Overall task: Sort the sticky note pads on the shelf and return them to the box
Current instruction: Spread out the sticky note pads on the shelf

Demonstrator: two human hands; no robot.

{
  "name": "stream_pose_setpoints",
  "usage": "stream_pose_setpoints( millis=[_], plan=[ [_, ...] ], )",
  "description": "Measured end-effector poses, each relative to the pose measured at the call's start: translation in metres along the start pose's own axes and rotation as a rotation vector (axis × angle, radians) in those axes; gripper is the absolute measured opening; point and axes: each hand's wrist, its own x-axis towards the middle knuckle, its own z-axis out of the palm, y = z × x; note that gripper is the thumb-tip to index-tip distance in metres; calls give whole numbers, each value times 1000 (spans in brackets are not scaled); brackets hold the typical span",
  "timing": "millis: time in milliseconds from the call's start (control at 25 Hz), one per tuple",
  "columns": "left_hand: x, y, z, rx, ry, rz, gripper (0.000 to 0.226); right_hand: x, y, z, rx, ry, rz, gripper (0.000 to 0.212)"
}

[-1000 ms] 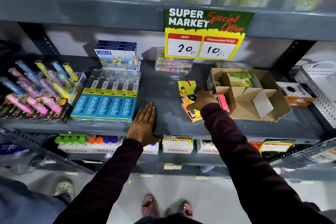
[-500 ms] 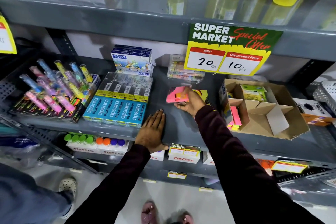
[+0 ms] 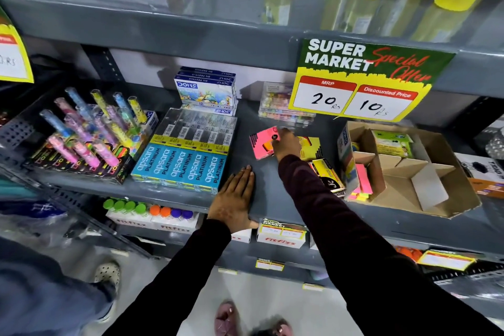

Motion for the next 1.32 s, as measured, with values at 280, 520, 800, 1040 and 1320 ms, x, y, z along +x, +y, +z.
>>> stream_pose_setpoints(
  millis=[280,520,800,1040,1320],
  plan=[
    [1,-2,3,4,9,16,98,-17,6,1,-332,54,-31,36],
    [-2,0,1,22,45,-5,124,-48,75,-50,-402,-136,170,69],
    [-2,2,-1,50,50,-18,125,-64,74,-52,-339,68,48,51],
    [-2,4,-1,25,31,-21,121,-93,39,-11,-234,133,-297,30],
    [-3,4,-4,-9,46,-27,120,-104,35,34,-348,-8,-349,34]
  ],
)
